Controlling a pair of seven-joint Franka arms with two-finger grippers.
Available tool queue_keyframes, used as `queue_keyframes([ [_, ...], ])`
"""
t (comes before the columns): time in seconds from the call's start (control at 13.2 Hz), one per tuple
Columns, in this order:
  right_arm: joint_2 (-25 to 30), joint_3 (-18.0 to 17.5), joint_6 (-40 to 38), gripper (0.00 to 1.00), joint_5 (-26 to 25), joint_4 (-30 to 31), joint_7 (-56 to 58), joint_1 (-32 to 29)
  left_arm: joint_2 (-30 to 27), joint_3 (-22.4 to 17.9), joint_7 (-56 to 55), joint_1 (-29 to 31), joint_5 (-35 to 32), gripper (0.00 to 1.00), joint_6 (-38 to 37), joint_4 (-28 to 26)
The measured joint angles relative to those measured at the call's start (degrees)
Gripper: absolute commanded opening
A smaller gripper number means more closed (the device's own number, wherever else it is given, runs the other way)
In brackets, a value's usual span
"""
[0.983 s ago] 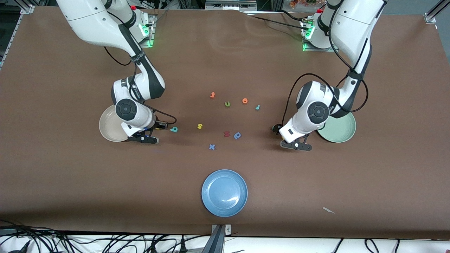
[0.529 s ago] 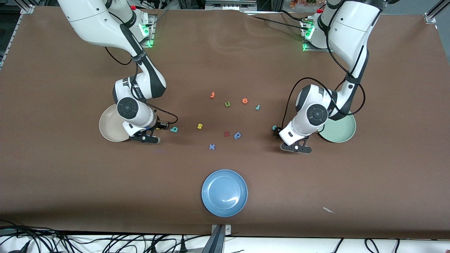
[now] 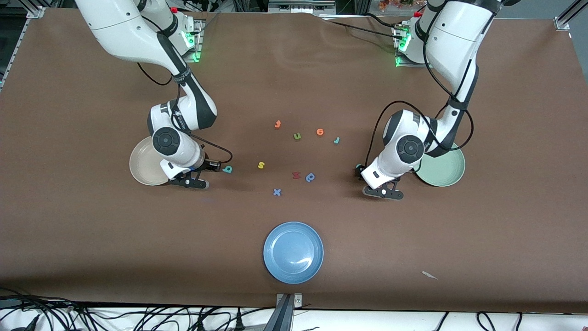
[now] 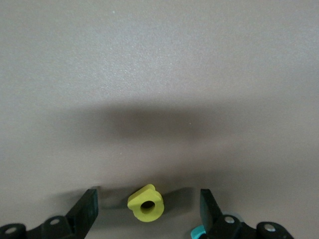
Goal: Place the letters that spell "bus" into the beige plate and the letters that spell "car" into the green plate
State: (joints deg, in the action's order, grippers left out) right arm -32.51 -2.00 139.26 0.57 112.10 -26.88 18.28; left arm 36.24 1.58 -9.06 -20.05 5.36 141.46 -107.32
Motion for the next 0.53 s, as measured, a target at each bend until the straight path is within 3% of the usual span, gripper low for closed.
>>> queue_keyframes([
  [0.38,0.0,0.0,0.0,0.53,0.0,0.0,0.2,-0.1,0.1,-1.1,0.0,-0.1,0.0,0.92,-2.0,-0.4],
  [0.53,0.0,0.0,0.0,0.43,0.0,0.0,0.3,-0.1,0.1,-1.3,0.0,-0.1,0.0,0.91,-2.1,-0.4],
])
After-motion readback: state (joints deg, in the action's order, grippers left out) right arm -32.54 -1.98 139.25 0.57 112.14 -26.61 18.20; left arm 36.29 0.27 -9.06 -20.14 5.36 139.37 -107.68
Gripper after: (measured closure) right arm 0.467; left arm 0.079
